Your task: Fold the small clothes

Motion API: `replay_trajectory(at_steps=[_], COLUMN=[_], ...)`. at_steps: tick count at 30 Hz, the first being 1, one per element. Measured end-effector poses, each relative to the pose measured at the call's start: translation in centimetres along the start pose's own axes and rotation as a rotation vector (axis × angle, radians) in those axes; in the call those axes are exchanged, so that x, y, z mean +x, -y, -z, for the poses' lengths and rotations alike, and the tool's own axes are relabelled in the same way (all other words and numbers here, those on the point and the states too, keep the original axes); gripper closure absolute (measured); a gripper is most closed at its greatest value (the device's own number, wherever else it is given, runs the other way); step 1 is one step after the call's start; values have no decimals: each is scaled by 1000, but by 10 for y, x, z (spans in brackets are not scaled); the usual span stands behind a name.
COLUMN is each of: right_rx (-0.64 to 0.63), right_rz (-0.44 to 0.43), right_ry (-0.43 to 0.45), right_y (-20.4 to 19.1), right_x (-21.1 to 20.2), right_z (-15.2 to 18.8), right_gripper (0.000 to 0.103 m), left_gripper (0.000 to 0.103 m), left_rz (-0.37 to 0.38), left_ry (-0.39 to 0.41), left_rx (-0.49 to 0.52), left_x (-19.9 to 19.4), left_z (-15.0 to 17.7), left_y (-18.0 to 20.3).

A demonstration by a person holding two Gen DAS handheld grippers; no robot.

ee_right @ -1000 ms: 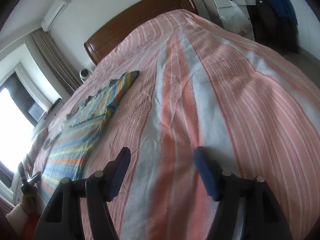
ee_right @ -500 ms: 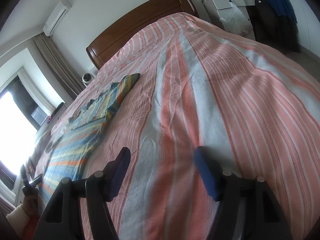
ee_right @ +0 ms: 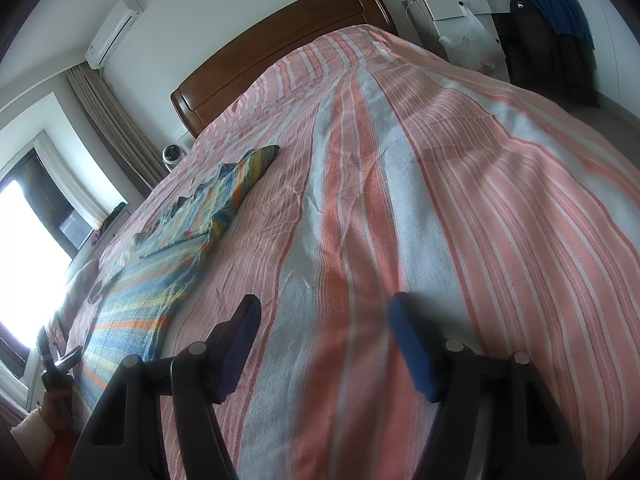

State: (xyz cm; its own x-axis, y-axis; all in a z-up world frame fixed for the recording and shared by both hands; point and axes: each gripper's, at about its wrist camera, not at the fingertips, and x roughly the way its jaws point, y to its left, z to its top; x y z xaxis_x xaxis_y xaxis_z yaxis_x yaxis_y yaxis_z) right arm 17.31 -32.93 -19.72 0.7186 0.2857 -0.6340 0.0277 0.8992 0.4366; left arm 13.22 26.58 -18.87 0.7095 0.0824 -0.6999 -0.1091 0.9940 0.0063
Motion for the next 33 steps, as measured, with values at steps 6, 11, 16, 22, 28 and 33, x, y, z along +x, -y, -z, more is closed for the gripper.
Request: replay_trajectory(at_steps=[6,11,16,22,28,33], right_rx=[0,-1,-1,-8,-13,-19], right_rz=[0,1,1,9,15,22], right_ry=[0,-1,-2,-4,-5,-7], right_y=[0,0,0,1,1,0], right_x=[0,0,0,2,4,4], right_z=[0,0,0,1,1,-1], right_gripper=[36,36,36,36,36,36], left_gripper=[0,0,1,1,8,28], left_rz=[1,0,26,176,231,219], left_ry=[0,0,-72,-101,-227,-299], left_rx=[0,0,10,-41,-311,-433], left_x=[0,0,-2,-20,54,123], left_z=[0,0,-7,-79,-145,-159], left_y=[0,0,-2,-55,-141,-156])
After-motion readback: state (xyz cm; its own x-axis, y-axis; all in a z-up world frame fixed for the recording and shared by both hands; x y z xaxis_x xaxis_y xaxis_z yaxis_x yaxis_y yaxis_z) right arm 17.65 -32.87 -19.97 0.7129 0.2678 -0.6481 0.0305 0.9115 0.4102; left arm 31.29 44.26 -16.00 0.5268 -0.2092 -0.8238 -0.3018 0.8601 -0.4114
